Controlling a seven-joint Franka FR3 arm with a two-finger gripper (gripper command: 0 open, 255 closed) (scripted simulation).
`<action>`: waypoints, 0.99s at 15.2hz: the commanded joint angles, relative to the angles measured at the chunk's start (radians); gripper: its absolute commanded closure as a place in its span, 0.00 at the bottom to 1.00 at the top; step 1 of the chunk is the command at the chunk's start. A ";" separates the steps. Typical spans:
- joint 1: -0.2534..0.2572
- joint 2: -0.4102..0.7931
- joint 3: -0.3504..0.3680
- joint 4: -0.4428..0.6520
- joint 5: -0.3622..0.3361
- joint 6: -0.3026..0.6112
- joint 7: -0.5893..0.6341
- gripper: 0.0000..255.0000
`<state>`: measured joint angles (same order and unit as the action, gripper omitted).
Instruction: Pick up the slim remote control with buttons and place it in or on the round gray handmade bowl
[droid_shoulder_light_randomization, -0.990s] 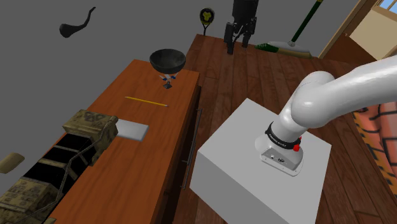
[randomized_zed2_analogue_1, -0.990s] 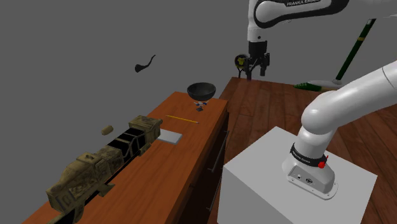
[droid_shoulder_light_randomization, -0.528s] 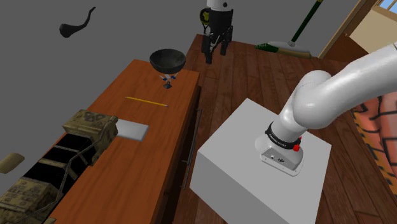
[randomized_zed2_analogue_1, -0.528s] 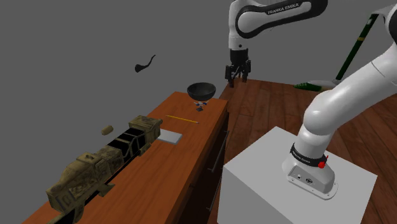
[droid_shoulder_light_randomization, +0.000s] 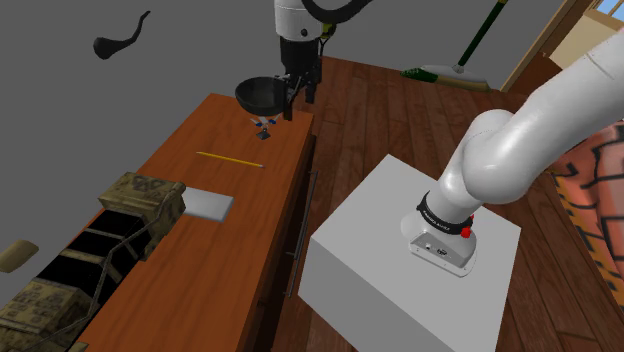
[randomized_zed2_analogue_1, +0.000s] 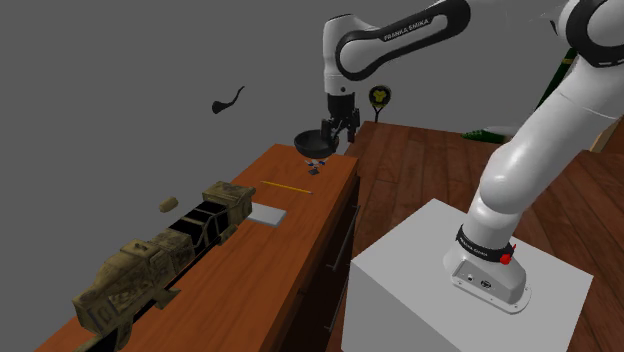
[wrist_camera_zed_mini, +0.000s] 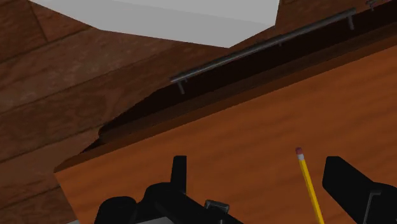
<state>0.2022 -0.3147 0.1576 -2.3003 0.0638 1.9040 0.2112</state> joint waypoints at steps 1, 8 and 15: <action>0.018 0.063 0.028 0.040 0.000 0.031 0.014 0.00; 0.073 0.268 0.106 0.179 -0.037 0.117 0.058 0.00; 0.143 0.482 0.165 0.359 -0.118 0.163 0.112 0.00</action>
<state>0.3339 0.1458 0.3145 -1.9602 -0.0436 2.0616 0.3161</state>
